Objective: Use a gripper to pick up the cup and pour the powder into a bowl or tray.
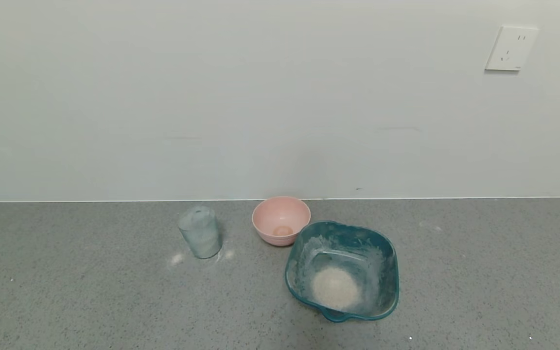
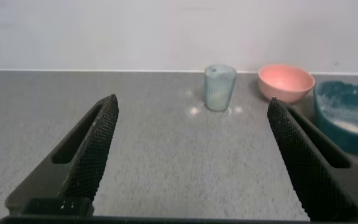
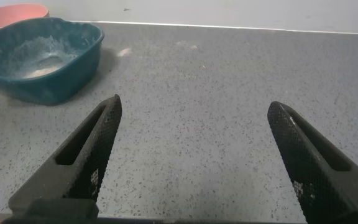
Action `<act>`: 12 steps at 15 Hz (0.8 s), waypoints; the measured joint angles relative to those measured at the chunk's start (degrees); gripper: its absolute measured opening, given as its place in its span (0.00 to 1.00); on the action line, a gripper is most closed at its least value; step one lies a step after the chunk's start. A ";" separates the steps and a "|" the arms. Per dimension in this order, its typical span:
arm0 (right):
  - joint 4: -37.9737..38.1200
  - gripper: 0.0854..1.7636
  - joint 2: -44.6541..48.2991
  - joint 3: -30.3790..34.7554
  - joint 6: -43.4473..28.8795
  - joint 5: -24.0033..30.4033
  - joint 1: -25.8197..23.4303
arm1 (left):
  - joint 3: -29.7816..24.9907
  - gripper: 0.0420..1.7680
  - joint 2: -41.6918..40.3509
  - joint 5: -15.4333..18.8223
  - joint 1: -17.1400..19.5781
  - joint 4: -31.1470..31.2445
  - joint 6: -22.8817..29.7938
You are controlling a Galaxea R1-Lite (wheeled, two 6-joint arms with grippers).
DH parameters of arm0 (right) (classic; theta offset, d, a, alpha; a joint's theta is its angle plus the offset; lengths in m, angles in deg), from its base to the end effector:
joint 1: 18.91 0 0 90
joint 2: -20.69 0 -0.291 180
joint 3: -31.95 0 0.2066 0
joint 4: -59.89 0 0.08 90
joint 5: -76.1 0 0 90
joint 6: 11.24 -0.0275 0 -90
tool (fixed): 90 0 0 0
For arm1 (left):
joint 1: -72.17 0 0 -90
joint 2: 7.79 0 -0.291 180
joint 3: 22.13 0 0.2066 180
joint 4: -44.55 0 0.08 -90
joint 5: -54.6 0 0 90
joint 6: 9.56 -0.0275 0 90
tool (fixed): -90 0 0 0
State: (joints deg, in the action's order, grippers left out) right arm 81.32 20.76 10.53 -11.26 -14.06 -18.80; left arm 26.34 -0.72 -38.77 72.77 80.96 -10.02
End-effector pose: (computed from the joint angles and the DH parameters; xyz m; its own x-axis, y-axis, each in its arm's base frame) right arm 0.0087 -0.0001 0.0754 1.0000 -0.0009 0.0010 0.0009 1.0000 0.0004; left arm -0.0268 0.0013 0.1818 0.9938 0.0692 0.0868 -0.0697 0.9976 0.0029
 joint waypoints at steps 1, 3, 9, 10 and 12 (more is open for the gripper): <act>0.00 0.97 0.00 0.00 0.02 -0.02 0.00 | -2.82 0.97 -1.23 -0.06 -0.13 -3.55 0.41; 0.02 0.97 0.00 0.00 0.02 0.00 -0.04 | -7.75 0.97 -3.24 -0.06 -0.24 -7.88 0.57; 0.02 0.97 0.00 0.00 0.02 -0.02 -0.04 | -20.26 0.97 -6.72 0.22 -0.33 -19.01 2.28; 0.00 0.97 0.00 0.00 0.02 -0.02 -0.04 | -22.53 0.97 -6.78 0.18 -0.33 -20.47 2.33; 0.00 0.97 0.00 0.00 0.02 0.00 -0.04 | -25.72 0.97 -6.83 0.05 -0.35 -21.15 2.02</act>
State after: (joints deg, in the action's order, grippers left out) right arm 81.32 20.76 10.53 -11.24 -14.06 -18.84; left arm 0.61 -7.54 -38.73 72.42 59.81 -8.00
